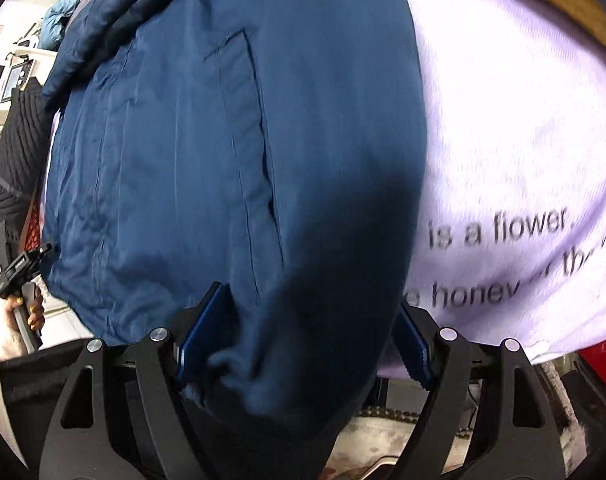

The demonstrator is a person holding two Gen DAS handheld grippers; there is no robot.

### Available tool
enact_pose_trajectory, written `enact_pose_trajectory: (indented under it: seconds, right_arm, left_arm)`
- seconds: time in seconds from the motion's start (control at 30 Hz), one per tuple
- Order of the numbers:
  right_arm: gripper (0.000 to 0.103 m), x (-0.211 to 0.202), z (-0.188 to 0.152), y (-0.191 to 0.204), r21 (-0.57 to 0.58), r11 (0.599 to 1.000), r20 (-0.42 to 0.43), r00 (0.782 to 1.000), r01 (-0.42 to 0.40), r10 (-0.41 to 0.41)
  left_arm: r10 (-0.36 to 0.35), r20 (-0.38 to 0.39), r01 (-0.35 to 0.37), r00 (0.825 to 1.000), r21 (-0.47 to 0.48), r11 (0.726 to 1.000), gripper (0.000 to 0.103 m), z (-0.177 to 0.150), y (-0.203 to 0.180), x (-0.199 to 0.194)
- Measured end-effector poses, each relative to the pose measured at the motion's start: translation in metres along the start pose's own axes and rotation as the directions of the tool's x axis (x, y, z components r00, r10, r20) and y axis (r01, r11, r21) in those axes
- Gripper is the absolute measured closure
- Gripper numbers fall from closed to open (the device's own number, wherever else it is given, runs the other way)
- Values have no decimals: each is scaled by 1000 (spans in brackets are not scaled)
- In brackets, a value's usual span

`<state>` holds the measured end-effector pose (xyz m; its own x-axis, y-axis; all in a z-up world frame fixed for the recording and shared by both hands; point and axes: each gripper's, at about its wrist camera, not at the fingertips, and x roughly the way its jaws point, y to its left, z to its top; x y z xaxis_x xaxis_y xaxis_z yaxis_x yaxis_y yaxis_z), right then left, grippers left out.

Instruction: Fold large clothes

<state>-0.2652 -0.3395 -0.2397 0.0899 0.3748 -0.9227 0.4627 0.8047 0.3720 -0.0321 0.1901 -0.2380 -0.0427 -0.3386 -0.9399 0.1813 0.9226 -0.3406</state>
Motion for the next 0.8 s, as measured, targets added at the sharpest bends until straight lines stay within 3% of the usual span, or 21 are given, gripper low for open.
enact_pose_trajectory:
  seconds: [0.07, 0.1, 0.13, 0.23, 0.3, 0.57, 0.7, 0.8]
  right_arm:
    - [25, -1, -7, 0, 11, 1000, 1, 1000, -20, 20]
    - [29, -2, -10, -1, 17, 999, 5, 999, -35, 35]
    - [42, -3, -12, -3, 19, 998, 4, 999, -54, 54]
    - [66, -6, -16, 3, -4, 998, 15, 998, -61, 62]
    - [74, -10, -21, 7, -26, 998, 22, 998, -63, 64]
    - [79, -15, -29, 8, -44, 996, -27, 997, -77, 76]
    - [79, -13, -35, 5, -14, 996, -78, 993, -88, 87]
    - [80, -16, -22, 10, 0, 996, -82, 993, -86, 85]
  left_arm:
    - [-8, -2, 8, 1000, -8, 1000, 35, -4, 1, -1]
    - [-13, -4, 13, 1000, -4, 1000, 48, -4, -1, -1]
    - [-21, -6, 21, 1000, 3, 1000, 60, -4, -4, 0]
    - [18, -3, -18, 1000, 83, 996, 77, 1, -26, 1]
    - [39, -1, -38, 999, 130, 991, 82, 0, -37, -2]
    - [56, -64, -38, 996, 254, 966, 84, -20, -54, -15]
    - [57, -109, -30, 992, 234, 972, 84, -38, -50, -12]
    - [51, -112, -29, 992, 190, 981, 84, -28, -54, -8]
